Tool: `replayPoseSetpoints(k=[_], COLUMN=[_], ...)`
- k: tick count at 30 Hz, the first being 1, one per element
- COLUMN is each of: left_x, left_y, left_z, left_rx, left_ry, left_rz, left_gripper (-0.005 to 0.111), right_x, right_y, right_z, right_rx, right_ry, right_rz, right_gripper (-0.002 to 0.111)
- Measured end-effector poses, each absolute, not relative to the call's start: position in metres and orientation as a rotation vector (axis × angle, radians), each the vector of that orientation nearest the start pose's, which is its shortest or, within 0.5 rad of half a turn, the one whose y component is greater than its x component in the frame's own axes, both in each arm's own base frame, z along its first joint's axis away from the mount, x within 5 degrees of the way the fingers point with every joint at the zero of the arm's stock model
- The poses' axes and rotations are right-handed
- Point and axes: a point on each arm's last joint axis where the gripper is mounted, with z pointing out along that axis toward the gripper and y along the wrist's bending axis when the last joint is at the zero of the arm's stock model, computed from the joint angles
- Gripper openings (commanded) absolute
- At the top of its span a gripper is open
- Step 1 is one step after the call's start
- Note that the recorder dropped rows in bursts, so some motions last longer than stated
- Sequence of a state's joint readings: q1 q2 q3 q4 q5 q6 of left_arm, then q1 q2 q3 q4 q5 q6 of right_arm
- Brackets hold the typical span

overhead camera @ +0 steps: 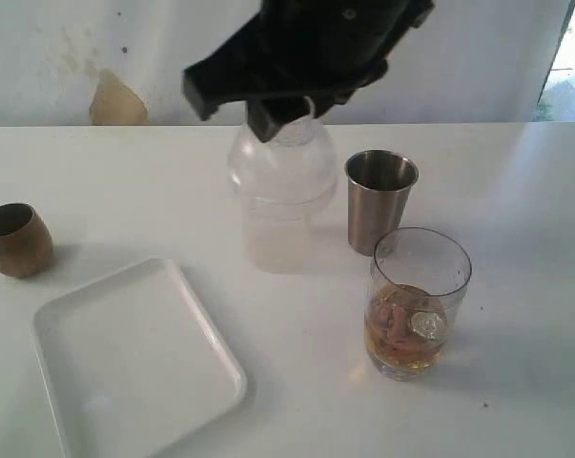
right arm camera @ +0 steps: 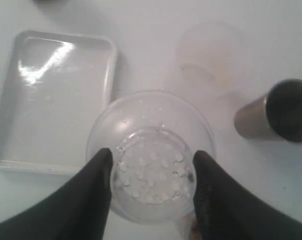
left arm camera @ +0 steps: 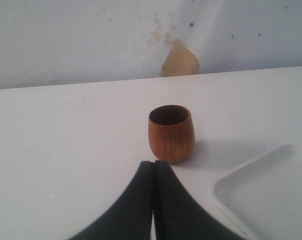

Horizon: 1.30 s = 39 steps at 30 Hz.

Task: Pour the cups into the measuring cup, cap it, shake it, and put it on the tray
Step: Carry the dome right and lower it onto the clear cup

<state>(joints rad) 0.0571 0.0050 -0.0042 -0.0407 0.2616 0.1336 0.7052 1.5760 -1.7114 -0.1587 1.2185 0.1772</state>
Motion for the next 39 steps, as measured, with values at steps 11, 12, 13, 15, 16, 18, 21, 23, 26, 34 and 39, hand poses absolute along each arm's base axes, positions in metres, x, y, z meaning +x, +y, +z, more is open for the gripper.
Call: replayPoseSetpoints(k=[11,12,13,15,16,18,21,23,26,34,39], left_x=[0.055,0.055,0.055,0.055,0.055,0.055,0.055,0.055,0.055,0.055,0.055], left_y=[0.002,0.002,0.002,0.002,0.002,0.002,0.002,0.002,0.002,0.002,0.002], left_z=[0.191,0.191,0.191,0.191,0.191,0.191,0.191,0.191,0.191,0.191,0.191], left_rx=[0.040,0.040,0.040,0.040,0.040,0.040,0.040,0.040,0.040,0.040,0.040], left_ry=[1.746,1.746,1.746,1.746,1.746,1.746,1.746,1.746,1.746,1.746,1.746], left_rz=[0.102,0.102,0.102,0.102,0.102,0.102,0.102,0.102,0.102,0.102,0.102], left_gripper=[0.000,0.000,0.000,0.000,0.000,0.000,0.000,0.000,0.000,0.000,0.000], right_x=[0.272,0.273,0.274,0.275,0.275,0.274,0.273,0.273,0.270,0.269,0.268], right_y=[0.131,0.127,0.123,0.118,0.117,0.116,0.116,0.116,0.118,0.119,0.117], right_z=[0.367,0.363,0.360,0.355,0.353,0.348,0.345,0.344,0.345,0.344,0.337], right_rx=[-0.425,-0.409,-0.395,-0.378,-0.372,-0.369,-0.369,-0.364,-0.363,-0.367,-0.376], right_ry=[2.650,2.666,2.679,2.701,2.709,2.726,2.741,2.749,2.753,2.761,2.775], right_rz=[-0.011,-0.022,-0.031,-0.041,-0.042,-0.048,-0.040,-0.021,0.016,0.043,0.009], right_gripper=[0.000,0.000,0.000,0.000,0.000,0.000,0.000,0.000,0.000,0.000,0.000])
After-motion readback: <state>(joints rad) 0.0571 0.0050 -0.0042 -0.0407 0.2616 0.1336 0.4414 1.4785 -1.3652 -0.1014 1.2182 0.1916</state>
